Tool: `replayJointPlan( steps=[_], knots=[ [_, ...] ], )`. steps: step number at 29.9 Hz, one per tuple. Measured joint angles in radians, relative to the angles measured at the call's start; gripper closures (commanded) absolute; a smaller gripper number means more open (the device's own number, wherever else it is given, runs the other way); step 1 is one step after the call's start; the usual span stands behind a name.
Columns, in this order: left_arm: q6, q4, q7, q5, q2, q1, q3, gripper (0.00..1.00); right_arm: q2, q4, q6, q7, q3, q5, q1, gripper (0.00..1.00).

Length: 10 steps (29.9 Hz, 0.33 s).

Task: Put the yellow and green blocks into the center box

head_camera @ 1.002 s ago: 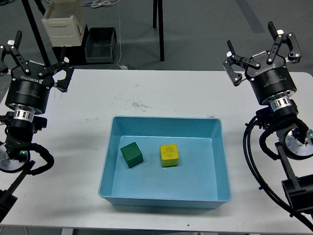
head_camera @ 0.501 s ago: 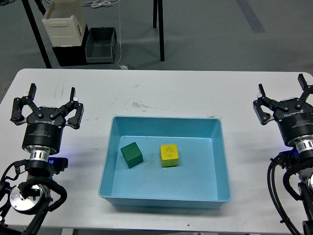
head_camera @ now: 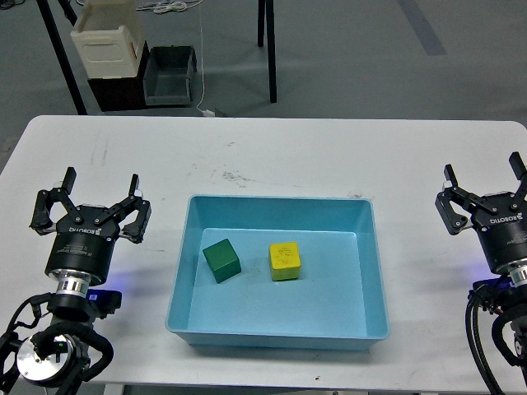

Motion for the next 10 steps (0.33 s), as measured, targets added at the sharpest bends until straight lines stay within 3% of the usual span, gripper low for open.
replayJointPlan(
  steps=[10],
  knots=[
    [-0.013, -0.001, -0.011, -0.008, -0.007, 0.011, -0.001, 0.00, 0.000, -0.003, 0.029, 0.010, -0.011, -0.002, -0.010, 0.00]
  ],
)
